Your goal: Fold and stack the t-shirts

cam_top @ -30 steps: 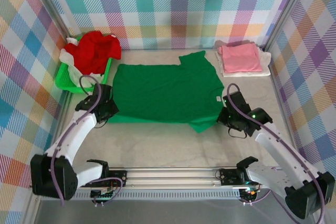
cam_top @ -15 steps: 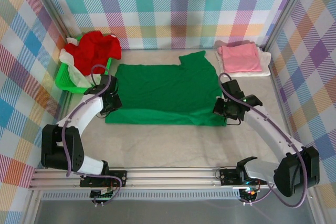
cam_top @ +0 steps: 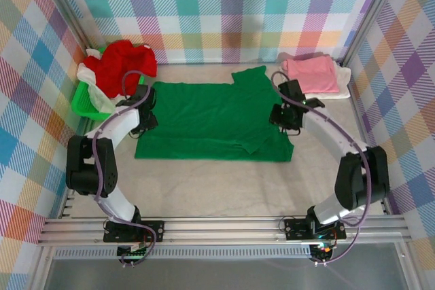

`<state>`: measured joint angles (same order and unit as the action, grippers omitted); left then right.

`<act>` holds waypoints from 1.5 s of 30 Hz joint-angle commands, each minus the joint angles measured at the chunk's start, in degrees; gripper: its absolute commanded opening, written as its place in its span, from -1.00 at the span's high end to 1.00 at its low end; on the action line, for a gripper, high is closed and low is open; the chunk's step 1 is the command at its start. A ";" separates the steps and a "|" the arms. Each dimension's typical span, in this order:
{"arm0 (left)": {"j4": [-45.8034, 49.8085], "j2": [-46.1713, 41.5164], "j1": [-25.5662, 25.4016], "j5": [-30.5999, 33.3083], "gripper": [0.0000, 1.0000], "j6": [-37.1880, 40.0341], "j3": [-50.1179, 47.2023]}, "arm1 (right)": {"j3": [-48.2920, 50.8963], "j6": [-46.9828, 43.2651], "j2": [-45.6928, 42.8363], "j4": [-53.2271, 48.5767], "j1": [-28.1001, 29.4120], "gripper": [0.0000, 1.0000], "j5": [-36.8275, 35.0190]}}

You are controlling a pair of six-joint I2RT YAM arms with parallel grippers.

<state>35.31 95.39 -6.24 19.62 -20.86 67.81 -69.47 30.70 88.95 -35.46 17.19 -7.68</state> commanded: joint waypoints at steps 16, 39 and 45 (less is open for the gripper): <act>-6.72 -11.72 -1.02 -12.58 0.18 -2.29 -18.45 | 21.53 7.49 -6.69 17.30 -0.03 0.31 26.03; -6.90 -13.58 -7.73 -10.93 0.19 -2.77 -16.27 | 27.03 17.86 -2.97 22.99 2.03 0.18 25.32; -7.27 -12.35 -8.31 -11.07 0.19 -2.78 -15.75 | 26.68 18.42 -1.43 27.27 3.93 0.19 26.27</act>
<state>28.25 82.43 -13.23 7.81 -23.11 50.52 -42.41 47.81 87.48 -10.87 20.21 17.89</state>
